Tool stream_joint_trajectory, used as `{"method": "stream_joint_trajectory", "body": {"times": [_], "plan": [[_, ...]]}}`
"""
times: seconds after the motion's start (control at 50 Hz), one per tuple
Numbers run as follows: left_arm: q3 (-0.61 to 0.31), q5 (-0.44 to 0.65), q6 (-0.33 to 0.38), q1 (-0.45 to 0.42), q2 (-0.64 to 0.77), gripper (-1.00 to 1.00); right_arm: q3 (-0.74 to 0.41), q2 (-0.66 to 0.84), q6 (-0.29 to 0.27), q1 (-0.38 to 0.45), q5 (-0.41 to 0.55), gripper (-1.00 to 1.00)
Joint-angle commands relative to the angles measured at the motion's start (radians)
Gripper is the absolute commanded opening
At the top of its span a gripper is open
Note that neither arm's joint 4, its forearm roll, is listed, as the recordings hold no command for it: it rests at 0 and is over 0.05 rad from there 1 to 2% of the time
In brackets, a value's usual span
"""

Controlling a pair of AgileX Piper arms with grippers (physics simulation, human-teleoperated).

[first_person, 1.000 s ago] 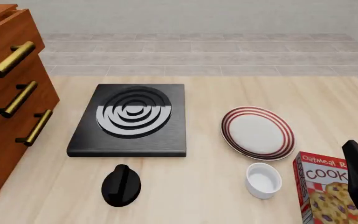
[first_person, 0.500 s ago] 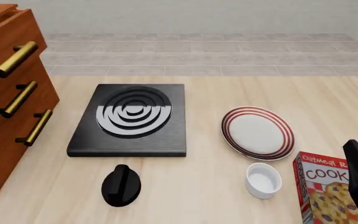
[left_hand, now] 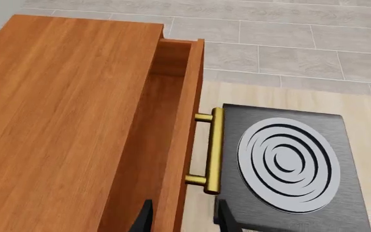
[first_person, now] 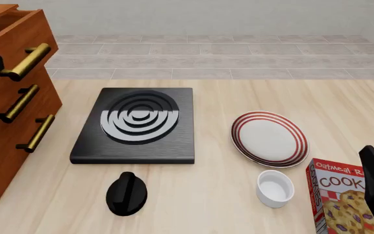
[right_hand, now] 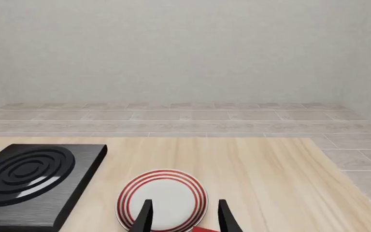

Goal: Pick the akita bowl in the top layer of the wooden cabinet and place it on the plate.

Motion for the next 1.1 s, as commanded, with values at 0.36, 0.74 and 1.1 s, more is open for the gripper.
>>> {"method": "stream_joint_trajectory", "body": {"times": [0.36,0.74,1.1], "plan": [[-0.031,0.114,-0.066,-0.194,0.063,1.00,-0.003,0.000,0.005,0.000,0.001,1.00],[-0.066,0.126,-0.084,-0.268,0.088,1.00,-0.006,0.000,0.008,0.000,0.003,1.00],[-0.098,0.126,-0.121,-0.337,0.122,1.00,-0.006,0.000,0.011,-0.002,0.004,1.00]]}}
